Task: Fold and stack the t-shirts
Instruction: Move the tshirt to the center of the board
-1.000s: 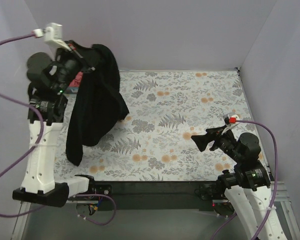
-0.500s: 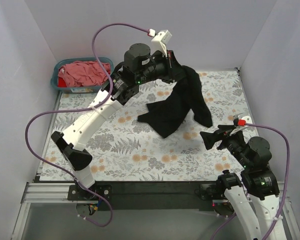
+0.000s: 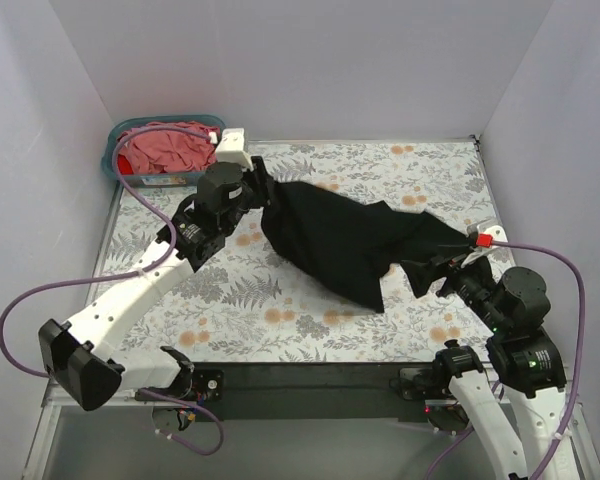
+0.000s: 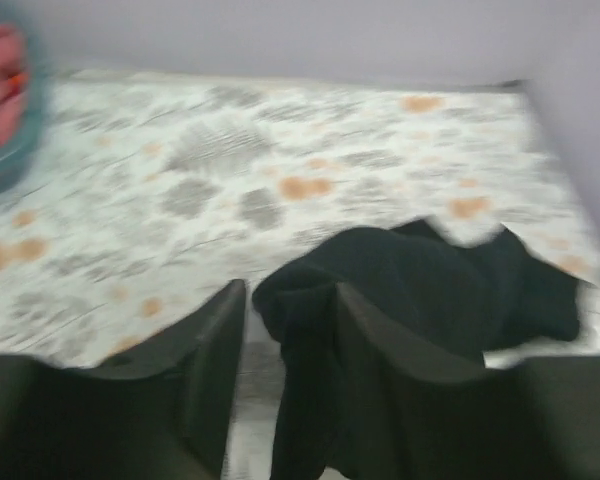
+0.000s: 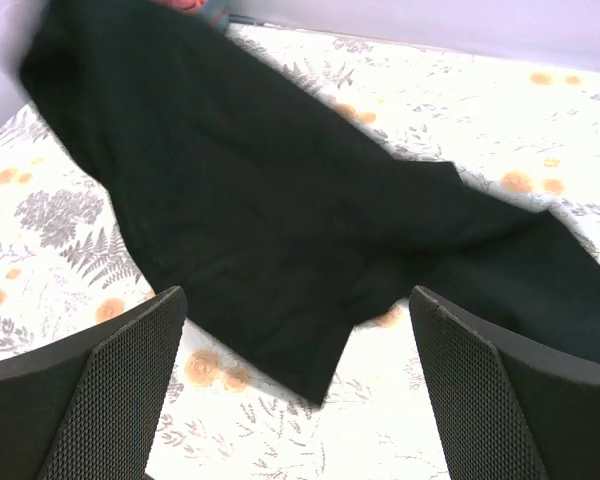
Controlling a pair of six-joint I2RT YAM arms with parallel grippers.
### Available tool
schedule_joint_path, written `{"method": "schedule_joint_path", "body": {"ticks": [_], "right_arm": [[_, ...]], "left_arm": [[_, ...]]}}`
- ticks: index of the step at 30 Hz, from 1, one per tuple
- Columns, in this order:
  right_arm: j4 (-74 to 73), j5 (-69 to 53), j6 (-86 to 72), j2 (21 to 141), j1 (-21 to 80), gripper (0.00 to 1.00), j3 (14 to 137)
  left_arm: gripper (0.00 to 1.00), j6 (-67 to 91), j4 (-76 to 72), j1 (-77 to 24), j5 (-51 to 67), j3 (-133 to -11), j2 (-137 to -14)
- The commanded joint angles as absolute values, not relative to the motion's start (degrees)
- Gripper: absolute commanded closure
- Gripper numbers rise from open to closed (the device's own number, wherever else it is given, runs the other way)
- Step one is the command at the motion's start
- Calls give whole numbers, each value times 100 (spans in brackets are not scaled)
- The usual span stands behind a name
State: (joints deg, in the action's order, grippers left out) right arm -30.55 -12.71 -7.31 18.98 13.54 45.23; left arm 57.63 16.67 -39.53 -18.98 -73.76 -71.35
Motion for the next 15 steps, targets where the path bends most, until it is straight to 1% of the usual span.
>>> {"method": "schedule_joint_path", "body": {"ticks": [1, 2, 3, 4, 5, 8, 10, 11, 12, 14, 15], "right_arm": [[-3041, -1512, -852, 2082, 1380, 2, 4579], [-3041, -1503, -905, 2144, 1380, 1, 4544], [-3058, -1442, -966, 2188, 1371, 2, 4518], [-3076, -1381, -1097, 2302, 1380, 2, 4491], [-3067, -1310, -1142, 2338, 1380, 2, 4404], [-3041, -889, -1300, 2618, 1380, 1, 4272], [-2997, -800, -1345, 2968, 1371, 2, 4237], [-2927, -756, -1345, 3101, 1371, 2, 4210], [-2883, -738, -1345, 3372, 1380, 1, 4210], [-2822, -773, -1388, 3672, 1371, 2, 4201], [-2795, -860, -1389, 3830, 1380, 3, 4210]], "left_arm": [[54, 5755, 1187, -2982, -2936, -6419, -7172], [49, 5931, 1230, -2771, -2944, -6373, -7207], [46, 6115, 1570, -2464, -2936, -6398, -7311], [43, 6613, 1860, -2374, -2953, -6520, -7373], [35, 6731, 2107, -2330, -2944, -6722, -7409], [29, 7012, 2723, -2338, -2376, -6995, -7400], [28, 7355, 3242, -2338, -1892, -6970, -7287], [28, 7687, 3330, -2347, -1194, -6717, -7225], [28, 7821, 3348, -2399, -856, -6541, -7172], [28, 8268, 3323, -2548, -362, -6102, -7075], [31, 8349, 3279, -2810, -230, -5717, -7084]]}}
